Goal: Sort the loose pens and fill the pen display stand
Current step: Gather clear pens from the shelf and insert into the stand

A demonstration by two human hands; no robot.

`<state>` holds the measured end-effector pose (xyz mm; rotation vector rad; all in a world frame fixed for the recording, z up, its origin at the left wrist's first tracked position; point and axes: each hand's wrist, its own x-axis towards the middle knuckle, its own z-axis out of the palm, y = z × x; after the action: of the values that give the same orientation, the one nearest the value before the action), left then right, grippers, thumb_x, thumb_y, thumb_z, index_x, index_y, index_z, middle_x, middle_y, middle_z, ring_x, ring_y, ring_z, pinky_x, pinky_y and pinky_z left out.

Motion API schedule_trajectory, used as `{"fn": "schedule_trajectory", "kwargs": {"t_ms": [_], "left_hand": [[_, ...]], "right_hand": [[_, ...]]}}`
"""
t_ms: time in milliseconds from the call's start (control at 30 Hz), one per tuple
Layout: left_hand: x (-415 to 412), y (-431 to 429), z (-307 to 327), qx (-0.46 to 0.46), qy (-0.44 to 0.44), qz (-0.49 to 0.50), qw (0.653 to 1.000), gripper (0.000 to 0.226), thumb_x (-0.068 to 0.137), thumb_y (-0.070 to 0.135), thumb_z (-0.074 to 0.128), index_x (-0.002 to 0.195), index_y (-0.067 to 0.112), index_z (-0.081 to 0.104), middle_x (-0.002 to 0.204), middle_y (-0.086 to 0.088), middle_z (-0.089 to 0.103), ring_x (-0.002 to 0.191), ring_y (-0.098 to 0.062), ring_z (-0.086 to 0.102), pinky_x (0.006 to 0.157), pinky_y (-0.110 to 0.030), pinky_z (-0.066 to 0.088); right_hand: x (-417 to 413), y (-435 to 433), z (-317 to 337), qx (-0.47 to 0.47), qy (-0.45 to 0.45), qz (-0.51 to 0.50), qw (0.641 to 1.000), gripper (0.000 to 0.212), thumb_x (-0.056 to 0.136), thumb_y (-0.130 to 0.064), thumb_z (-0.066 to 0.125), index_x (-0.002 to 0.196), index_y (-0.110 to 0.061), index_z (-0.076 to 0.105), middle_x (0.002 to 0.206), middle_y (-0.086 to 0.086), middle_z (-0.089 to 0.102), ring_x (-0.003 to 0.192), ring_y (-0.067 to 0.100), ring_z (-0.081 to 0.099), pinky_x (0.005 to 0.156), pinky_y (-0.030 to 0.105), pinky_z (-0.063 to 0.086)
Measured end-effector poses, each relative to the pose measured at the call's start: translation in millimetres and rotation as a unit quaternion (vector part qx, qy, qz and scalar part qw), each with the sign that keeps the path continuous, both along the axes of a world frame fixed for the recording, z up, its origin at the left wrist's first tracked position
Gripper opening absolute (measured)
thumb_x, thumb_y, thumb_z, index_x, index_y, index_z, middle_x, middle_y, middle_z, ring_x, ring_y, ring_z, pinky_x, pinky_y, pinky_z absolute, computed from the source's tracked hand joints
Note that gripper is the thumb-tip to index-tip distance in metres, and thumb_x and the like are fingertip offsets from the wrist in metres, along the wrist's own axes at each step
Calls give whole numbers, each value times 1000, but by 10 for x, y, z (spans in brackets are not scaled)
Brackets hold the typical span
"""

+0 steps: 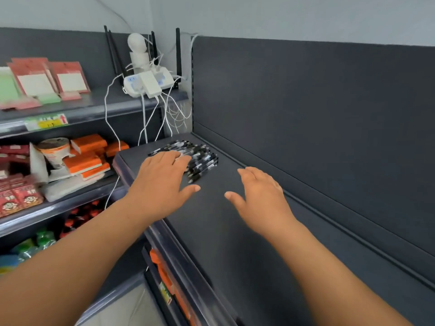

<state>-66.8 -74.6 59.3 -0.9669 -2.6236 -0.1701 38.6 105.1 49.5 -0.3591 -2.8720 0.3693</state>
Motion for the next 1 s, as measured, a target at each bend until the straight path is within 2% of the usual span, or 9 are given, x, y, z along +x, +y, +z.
{"fn": "schedule_trajectory", "kwargs": {"t_ms": [267,500,633,767,867,1000], "left_hand": [[-955,275,-215,-3,-35,-50,998,69,84,57,53,141,20,38,142,-3,42,132,-24,36,109,-38,28],[-1775,445,-376,-4,-93,-110,990,69,86,56,52,140,15,38,138,-4,45,128,-24,39,107,-36,33],[-2056,512,-465,-11,-147,-135,980,57,88,54,51,131,18,46,126,-2,51,119,-22,43,100,-34,39],[-2216,584,-489,-11,-180,-156,971,43,87,52,53,115,19,53,114,0,53,113,-20,46,92,-34,45],[-2269,625,-507,-16,-182,-177,967,43,87,50,54,116,18,53,115,-1,54,113,-20,47,90,-32,45],[-2304,654,-517,-23,-166,-205,964,47,88,48,54,124,18,49,119,-3,56,113,-21,48,90,-28,41]], "right_hand": [[-789,2,-140,-58,-19,-46,997,64,94,-49,45,146,-16,27,151,1,30,137,23,27,112,36,26],[-1559,-154,-261,-120,-39,-126,984,59,95,-45,47,143,-15,32,145,3,38,134,23,32,107,30,29],[-1889,-266,-337,-165,-45,-195,966,44,94,-41,51,129,-15,47,130,6,51,120,25,48,97,32,39],[-2093,-347,-418,-204,-29,-252,945,28,91,-36,56,110,-16,55,100,3,63,95,22,59,74,28,43],[-2192,-369,-441,-223,-17,-286,932,30,90,-33,57,112,-13,54,93,4,65,89,22,61,71,28,47],[-2279,-374,-435,-244,-3,-311,918,36,88,-30,60,117,-10,52,95,4,66,93,21,61,71,26,45]]}}
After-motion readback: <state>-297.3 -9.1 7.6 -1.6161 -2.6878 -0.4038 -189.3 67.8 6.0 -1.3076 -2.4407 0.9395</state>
